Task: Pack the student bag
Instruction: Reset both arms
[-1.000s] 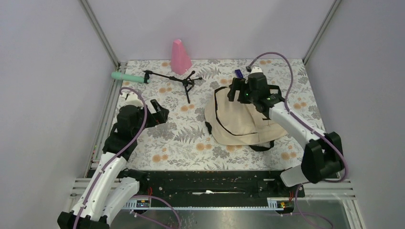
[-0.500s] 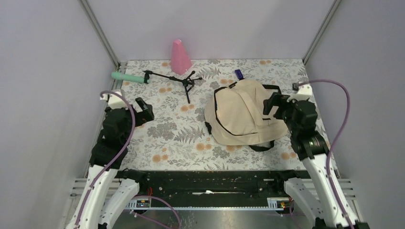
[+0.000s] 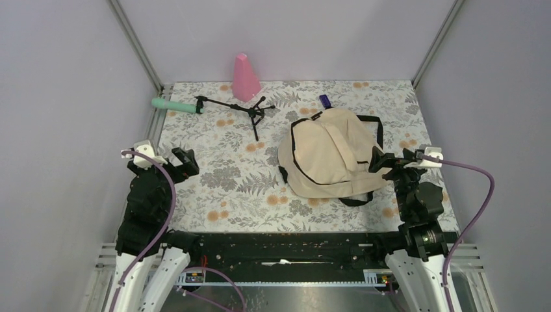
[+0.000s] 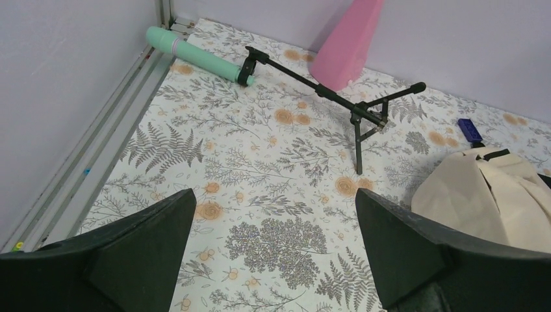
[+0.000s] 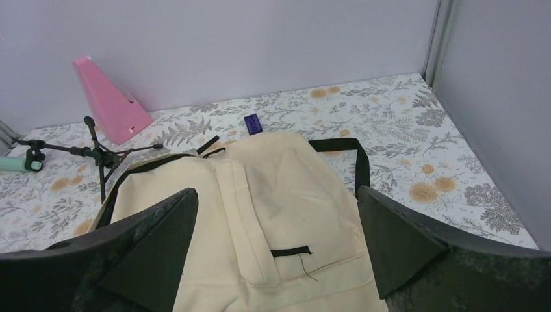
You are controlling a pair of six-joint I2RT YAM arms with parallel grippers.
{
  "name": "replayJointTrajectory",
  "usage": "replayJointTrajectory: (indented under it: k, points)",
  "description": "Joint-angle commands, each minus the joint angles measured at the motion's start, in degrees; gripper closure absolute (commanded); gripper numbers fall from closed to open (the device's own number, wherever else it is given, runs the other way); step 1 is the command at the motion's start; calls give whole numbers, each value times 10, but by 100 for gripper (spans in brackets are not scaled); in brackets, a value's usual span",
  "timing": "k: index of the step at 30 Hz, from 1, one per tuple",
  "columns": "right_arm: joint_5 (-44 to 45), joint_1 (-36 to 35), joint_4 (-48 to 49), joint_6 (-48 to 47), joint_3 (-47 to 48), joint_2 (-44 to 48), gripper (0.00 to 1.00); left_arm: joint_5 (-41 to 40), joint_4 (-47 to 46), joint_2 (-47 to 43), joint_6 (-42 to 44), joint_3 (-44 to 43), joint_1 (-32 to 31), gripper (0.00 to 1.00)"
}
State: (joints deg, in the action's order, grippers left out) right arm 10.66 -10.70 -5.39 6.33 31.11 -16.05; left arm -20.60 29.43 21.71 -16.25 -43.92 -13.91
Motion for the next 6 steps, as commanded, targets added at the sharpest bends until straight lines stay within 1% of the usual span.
replayJointTrajectory:
  k: [1,6]
  points:
    - [12,2,42,-19,17,-18,0,-15,-22,-18,11,4,3,1]
    - [3,2,47,-24,14,-21,0,-12,-25,-27,6,13,3,1]
